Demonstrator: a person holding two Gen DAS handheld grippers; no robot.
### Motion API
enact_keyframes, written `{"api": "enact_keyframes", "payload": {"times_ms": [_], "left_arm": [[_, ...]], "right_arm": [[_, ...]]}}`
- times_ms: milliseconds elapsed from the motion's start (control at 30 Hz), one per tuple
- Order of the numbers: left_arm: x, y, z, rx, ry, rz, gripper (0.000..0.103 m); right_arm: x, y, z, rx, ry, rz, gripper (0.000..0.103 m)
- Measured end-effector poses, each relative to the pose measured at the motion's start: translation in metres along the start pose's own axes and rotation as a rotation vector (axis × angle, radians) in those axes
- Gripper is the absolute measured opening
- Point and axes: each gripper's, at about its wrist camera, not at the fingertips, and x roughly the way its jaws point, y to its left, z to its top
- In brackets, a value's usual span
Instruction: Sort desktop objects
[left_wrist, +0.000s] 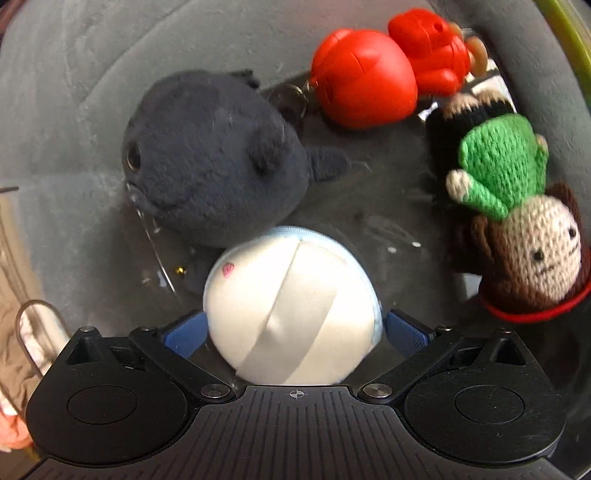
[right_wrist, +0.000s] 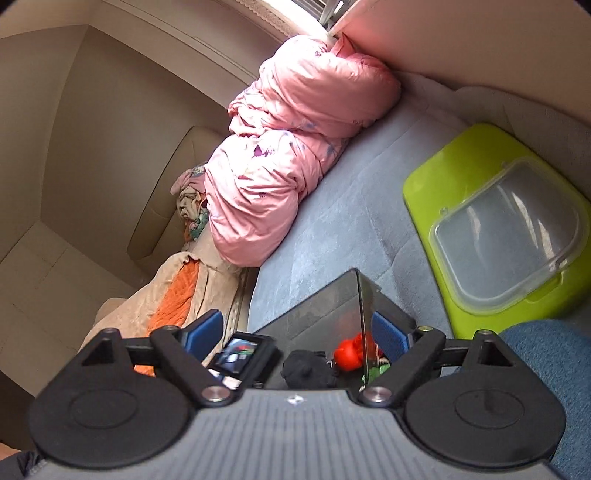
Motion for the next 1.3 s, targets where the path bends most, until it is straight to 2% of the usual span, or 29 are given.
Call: {"api": "enact_keyframes", "payload": {"times_ms": [67, 133, 200, 267, 367, 433, 500, 567, 600, 633, 767, 833, 900, 933, 1000, 1200, 1233, 1300], "left_arm": [[-0.006, 0.006, -0.004, -0.019, -0.043, -0.019, 0.099], [-0.018, 0.019, -0.012, -0.043, -0.079, -0.073, 0.083], [-0.030, 0.035, -0.022, -0.086, -0.056, -0.166, 0.043], [-0.036, 0.044, -0.032, -0.100, -0.025, -0.177, 0.038], [-0.043, 0.048, -0.042, -0.093, -0.023, -0.141, 0.038], [-0.049, 0.048, -0.043, -0.098, -0.058, -0.122, 0.038], [-0.056, 0.044, -0.042, -0.082, -0.111, -0.078, 0.046], [-0.059, 0.035, -0.040, -0.053, -0.136, -0.031, 0.080], [-0.059, 0.031, -0.038, -0.037, -0.134, -0.031, 0.094], [-0.058, 0.027, -0.037, -0.019, -0.127, -0.037, 0.096], [-0.043, 0.007, -0.020, 0.046, -0.070, 0.023, 0.097], [-0.029, 0.002, -0.016, 0.074, -0.028, 0.055, 0.098], [-0.015, -0.001, -0.010, 0.087, 0.003, 0.080, 0.099], [-0.008, -0.001, -0.008, 0.086, 0.017, 0.079, 0.102], [0.000, -0.001, -0.004, 0.069, 0.036, 0.052, 0.101], [0.001, 0.008, -0.012, 0.078, 0.016, 0.020, 0.099], [-0.002, 0.012, -0.015, 0.079, 0.019, 0.004, 0.096], [-0.012, 0.023, -0.020, 0.062, 0.032, -0.045, 0.083]], "right_arm": [[0.002, -0.003, -0.001, 0.014, 0.005, -0.003, 0.089], [0.003, -0.007, -0.002, 0.041, 0.011, -0.002, 0.089], [0.000, -0.011, -0.003, 0.063, 0.012, 0.004, 0.089], [0.001, -0.013, -0.003, 0.073, 0.018, 0.004, 0.089], [0.003, -0.017, -0.004, 0.097, 0.020, 0.004, 0.089], [0.007, -0.019, -0.006, 0.113, 0.034, 0.011, 0.089], [0.011, -0.017, -0.009, 0.100, 0.049, 0.005, 0.089], [0.014, -0.011, -0.011, 0.059, 0.069, -0.012, 0.089], [0.016, -0.007, -0.013, 0.038, 0.085, -0.019, 0.089], [0.018, -0.003, -0.014, 0.019, 0.101, -0.025, 0.089], [0.030, 0.024, -0.013, -0.072, 0.193, -0.053, 0.089], [0.032, 0.044, -0.012, -0.140, 0.215, -0.011, 0.089], [0.032, 0.059, -0.011, -0.178, 0.229, 0.067, 0.090], [0.032, 0.065, -0.011, -0.189, 0.233, 0.109, 0.090], [0.032, 0.074, -0.011, -0.211, 0.234, 0.165, 0.092], [0.033, 0.079, -0.016, -0.212, 0.255, 0.221, 0.094], [0.033, 0.078, -0.016, -0.203, 0.255, 0.220, 0.094], [0.033, 0.075, -0.014, -0.183, 0.251, 0.209, 0.094]]}}
